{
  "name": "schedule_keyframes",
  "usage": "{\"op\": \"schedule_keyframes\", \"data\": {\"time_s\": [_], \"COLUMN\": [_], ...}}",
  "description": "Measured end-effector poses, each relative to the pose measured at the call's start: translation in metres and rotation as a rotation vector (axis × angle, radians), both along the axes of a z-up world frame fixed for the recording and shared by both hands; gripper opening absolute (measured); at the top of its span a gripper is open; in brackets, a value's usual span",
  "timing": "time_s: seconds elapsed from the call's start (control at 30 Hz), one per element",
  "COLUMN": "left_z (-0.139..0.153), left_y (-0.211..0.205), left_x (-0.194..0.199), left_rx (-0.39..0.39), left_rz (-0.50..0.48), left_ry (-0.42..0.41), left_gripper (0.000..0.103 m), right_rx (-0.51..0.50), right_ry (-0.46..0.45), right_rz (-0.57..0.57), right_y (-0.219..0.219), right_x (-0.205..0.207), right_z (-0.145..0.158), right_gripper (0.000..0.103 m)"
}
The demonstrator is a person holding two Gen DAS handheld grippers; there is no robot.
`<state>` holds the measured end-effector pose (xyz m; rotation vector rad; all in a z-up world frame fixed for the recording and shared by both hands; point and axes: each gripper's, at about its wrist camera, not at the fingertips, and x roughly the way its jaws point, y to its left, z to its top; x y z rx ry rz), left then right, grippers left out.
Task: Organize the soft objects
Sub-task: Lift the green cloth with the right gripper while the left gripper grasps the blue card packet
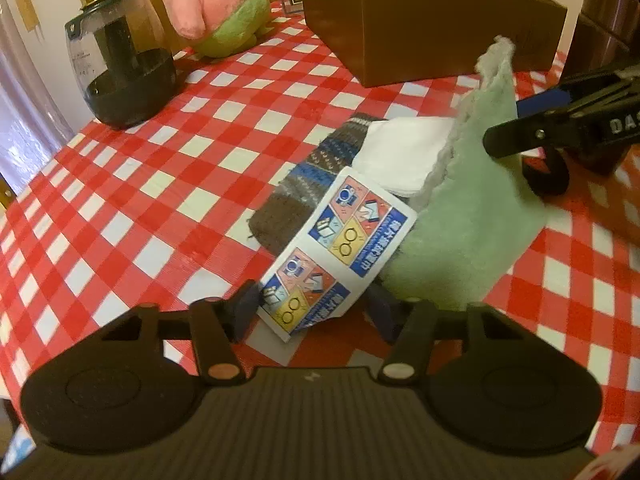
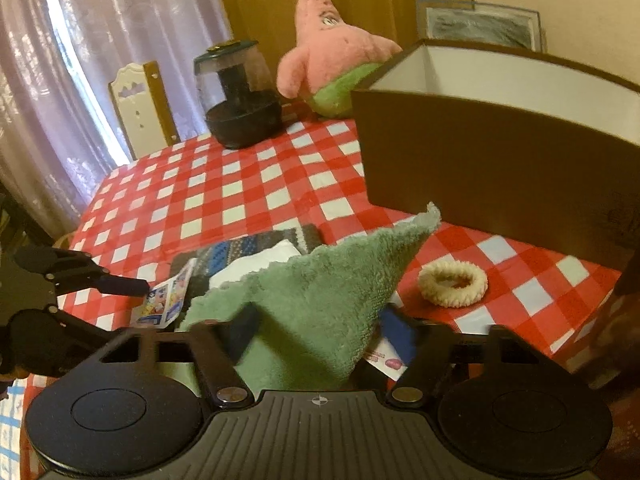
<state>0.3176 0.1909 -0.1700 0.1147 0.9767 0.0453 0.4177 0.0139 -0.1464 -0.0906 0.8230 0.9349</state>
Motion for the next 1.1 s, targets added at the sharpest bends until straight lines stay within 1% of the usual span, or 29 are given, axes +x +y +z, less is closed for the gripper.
{"op": "schedule_keyframes", "data": {"time_s": [0.03,0.07,0.1,0.13,0.17,0.2,0.23,0.27,0.37,0.5,0.63,0.7,0.83,0.93,1.1], "left_z": [0.0,0.0,0.0,0.0,0.001,0.002,0.002,0.002,0.002,0.007,0.017,0.022,0.029,0.034,0.045], "left_y": [0.001,0.002,0.001,0.0,-0.003,-0.005,-0.007,-0.009,-0.014,-0.019,-0.023,-0.026,-0.036,-0.041,-0.047], "left_x": [-0.001,-0.002,-0.003,-0.004,-0.006,-0.009,-0.011,-0.014,-0.023,-0.037,-0.051,-0.059,-0.078,-0.089,-0.097], "left_rx": [-0.01,-0.027,-0.047,-0.049,-0.043,-0.043,-0.042,-0.041,-0.036,-0.012,-0.042,-0.053,-0.049,-0.076,-0.087], "left_rz": [0.001,0.002,0.003,0.009,0.011,0.012,0.021,0.038,0.083,0.142,0.201,0.226,0.248,0.27,0.302], "left_ry": [-0.004,-0.007,-0.008,-0.012,-0.017,-0.019,-0.022,-0.026,-0.033,-0.059,-0.082,-0.075,-0.061,-0.057,-0.058], "left_gripper": [0.04,0.037,0.028,0.02,0.019,0.013,0.006,0.004,0.0,0.0,0.0,0.0,0.0,0.0,0.0], "right_rx": [-0.002,-0.002,-0.004,-0.006,-0.007,-0.005,-0.002,-0.001,0.002,0.018,0.025,0.03,0.041,0.055,0.086], "right_ry": [-0.003,-0.009,-0.02,-0.031,-0.041,-0.046,-0.048,-0.047,-0.044,-0.045,-0.045,-0.043,-0.046,-0.055,-0.065], "right_rz": [0.005,0.008,0.009,0.012,0.016,0.02,0.023,0.025,0.026,0.035,0.053,0.063,0.081,0.101,0.111], "right_y": [0.0,-0.001,-0.002,-0.003,-0.004,-0.006,-0.007,-0.01,-0.014,-0.021,-0.027,-0.031,-0.043,-0.05,-0.059], "right_x": [-0.001,-0.003,-0.005,-0.006,-0.008,-0.01,-0.011,-0.012,-0.015,-0.023,-0.031,-0.037,-0.05,-0.059,-0.068], "right_z": [0.001,0.003,0.005,0.007,0.008,0.01,0.011,0.012,0.016,0.023,0.03,0.033,0.037,0.041,0.054], "right_gripper": [0.048,0.041,0.035,0.033,0.027,0.021,0.019,0.017,0.014,0.013,0.013,0.012,0.01,0.009,0.008]}}
